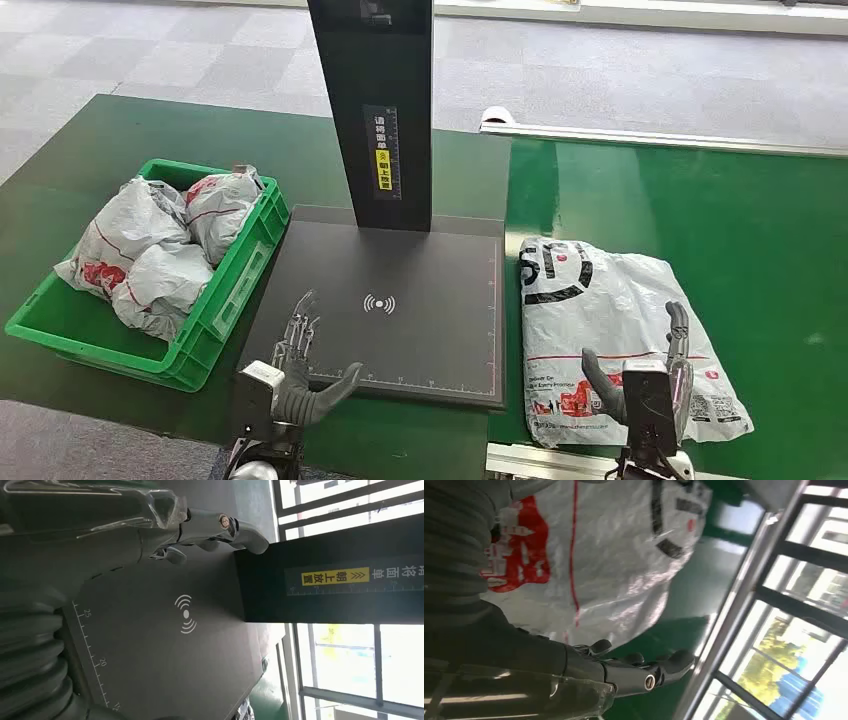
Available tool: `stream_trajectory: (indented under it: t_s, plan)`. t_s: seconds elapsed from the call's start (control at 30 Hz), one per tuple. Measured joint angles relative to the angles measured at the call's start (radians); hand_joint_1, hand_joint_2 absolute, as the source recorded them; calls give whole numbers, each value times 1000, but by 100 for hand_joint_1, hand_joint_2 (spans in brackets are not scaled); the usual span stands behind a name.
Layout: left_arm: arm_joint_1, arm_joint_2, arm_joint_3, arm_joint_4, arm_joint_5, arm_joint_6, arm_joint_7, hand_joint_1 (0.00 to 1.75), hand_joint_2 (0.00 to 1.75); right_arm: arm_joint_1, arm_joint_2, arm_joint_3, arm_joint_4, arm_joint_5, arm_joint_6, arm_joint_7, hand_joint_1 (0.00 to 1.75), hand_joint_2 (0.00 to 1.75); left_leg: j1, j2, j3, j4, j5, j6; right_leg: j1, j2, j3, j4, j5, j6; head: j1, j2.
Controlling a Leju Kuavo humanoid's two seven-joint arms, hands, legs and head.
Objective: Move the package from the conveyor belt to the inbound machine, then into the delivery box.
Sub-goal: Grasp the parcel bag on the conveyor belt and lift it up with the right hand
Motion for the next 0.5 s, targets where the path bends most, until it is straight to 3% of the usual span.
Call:
stream_trajectory:
  t_s: [0.13, 0.33, 0.47, 0.5]
  plan:
    - [-4, 0, 5, 1, 3, 0, 0, 0, 175, -38, -21, -45, 140, 48, 74, 83, 0, 175, 0, 1, 0, 0, 0, 0, 0, 0, 0, 0, 0, 0, 0, 0]
    - [-16, -1, 7, 10, 18, 5, 0, 0, 175, -177, -66, -118, 516, 94, 135, 84, 0, 175, 0, 3, 4, 0, -1, 0, 0, 2, 3, 0, 0, 0, 0, 0]
    - [-19, -3, 8, 12, 29, 22, 0, 0, 175, -274, -90, -136, 678, 108, 140, 72, 168, 175, 2, 8, 17, -1, -7, 0, 2, 7, 15, -4, -4, 1, 0, 0]
    - [-19, -3, 8, 12, 32, 26, 0, 0, 175, -292, -94, -138, 708, 112, 137, 67, 175, 175, 3, 9, 22, -1, -9, 1, 2, 9, 20, -5, -5, 1, 0, 0]
